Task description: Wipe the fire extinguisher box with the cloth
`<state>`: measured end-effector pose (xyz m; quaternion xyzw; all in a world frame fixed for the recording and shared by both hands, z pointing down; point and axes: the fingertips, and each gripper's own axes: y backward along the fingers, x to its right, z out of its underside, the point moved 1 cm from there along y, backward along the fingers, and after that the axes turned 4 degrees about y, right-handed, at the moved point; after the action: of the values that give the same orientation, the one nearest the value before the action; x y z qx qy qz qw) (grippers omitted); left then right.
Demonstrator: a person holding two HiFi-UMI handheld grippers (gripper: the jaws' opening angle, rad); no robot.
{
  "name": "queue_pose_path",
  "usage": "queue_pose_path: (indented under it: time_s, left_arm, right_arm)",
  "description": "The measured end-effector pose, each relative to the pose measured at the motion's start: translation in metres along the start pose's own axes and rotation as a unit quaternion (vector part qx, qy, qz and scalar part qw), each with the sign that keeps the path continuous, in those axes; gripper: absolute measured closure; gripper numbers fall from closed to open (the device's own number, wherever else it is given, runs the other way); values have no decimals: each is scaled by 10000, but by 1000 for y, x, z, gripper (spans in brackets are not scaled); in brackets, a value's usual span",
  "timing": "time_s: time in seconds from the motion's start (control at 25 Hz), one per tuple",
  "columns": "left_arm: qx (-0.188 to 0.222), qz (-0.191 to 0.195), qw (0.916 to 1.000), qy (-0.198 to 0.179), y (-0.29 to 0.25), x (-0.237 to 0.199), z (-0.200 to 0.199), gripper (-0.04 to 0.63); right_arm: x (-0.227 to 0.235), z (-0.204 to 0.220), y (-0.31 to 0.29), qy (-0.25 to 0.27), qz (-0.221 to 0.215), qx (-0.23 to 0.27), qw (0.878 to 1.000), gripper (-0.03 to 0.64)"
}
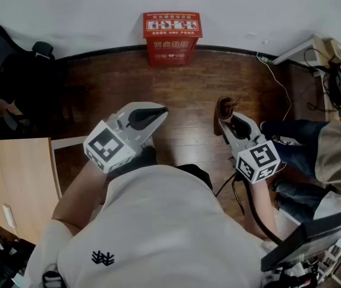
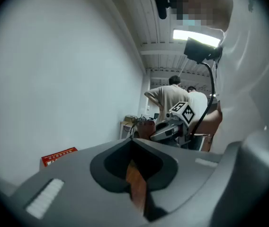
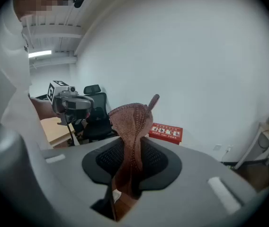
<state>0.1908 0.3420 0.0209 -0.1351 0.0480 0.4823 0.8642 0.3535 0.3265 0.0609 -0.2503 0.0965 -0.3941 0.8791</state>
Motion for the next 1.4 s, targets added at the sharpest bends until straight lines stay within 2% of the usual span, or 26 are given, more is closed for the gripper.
queue_pose_path:
  time_s: [0.16, 0.4, 0.76, 0.92, 1.12, 1.4]
  left_arm:
    - [-154, 20, 9998, -99, 9, -68, -12, 595]
    - [-18, -375, 9991, 186, 0, -149, -21, 595]
    - [-151, -954, 9941, 499, -66, -277, -40, 595]
    - [-120, -1130, 9920, 550, -101, -335, -49, 595]
    - [-95, -970, 9928, 698, -124, -388, -42, 595]
    - [-363, -507, 9950, 784, -133, -445, 3, 595]
  right_arm:
    - [18, -46, -77, 175, -85, -73, 9998, 520]
    - [59, -89, -187, 286, -401, -377, 9981, 520]
    - [142, -128, -363, 220, -1185, -613, 9908, 522]
    - [168, -128, -435, 158, -1509, -884, 9845, 522]
    - [173, -112, -511, 11, -1623, -1212, 9793, 522]
    - [175, -59, -611, -450, -1262, -1626, 9775, 522]
